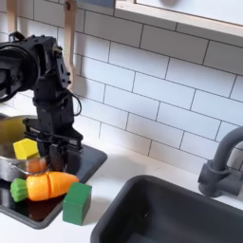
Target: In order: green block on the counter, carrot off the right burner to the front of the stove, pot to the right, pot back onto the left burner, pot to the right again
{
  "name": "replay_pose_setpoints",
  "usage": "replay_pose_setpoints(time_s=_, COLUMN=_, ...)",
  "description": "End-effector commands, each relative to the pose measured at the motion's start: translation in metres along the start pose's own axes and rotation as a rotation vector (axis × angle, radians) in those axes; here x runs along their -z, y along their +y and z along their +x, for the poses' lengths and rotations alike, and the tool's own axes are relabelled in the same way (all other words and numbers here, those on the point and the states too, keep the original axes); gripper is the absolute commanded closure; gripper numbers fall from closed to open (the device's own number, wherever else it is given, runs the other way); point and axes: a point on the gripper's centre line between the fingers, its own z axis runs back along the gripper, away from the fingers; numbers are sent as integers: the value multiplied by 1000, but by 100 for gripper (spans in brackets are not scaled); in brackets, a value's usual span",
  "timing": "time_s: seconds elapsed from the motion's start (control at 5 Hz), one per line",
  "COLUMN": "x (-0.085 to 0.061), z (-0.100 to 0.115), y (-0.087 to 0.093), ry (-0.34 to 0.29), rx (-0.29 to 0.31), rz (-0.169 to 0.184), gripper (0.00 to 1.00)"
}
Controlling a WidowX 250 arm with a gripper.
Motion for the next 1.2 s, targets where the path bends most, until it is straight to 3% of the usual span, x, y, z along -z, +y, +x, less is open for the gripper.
replay_pose_setpoints(time_s=0.0, x=-1, z=0, y=2, ry=-4, rx=-9, rz=6, gripper=100)
replay_pose_setpoints(time_s=0.2, x=-1, z=0, y=1, ry=1, rx=-13, rz=0, gripper=0)
replay_pose_setpoints(time_s=1.0, x=-3, z=-1, y=0, ry=1, rx=-39, rz=-2, gripper=0)
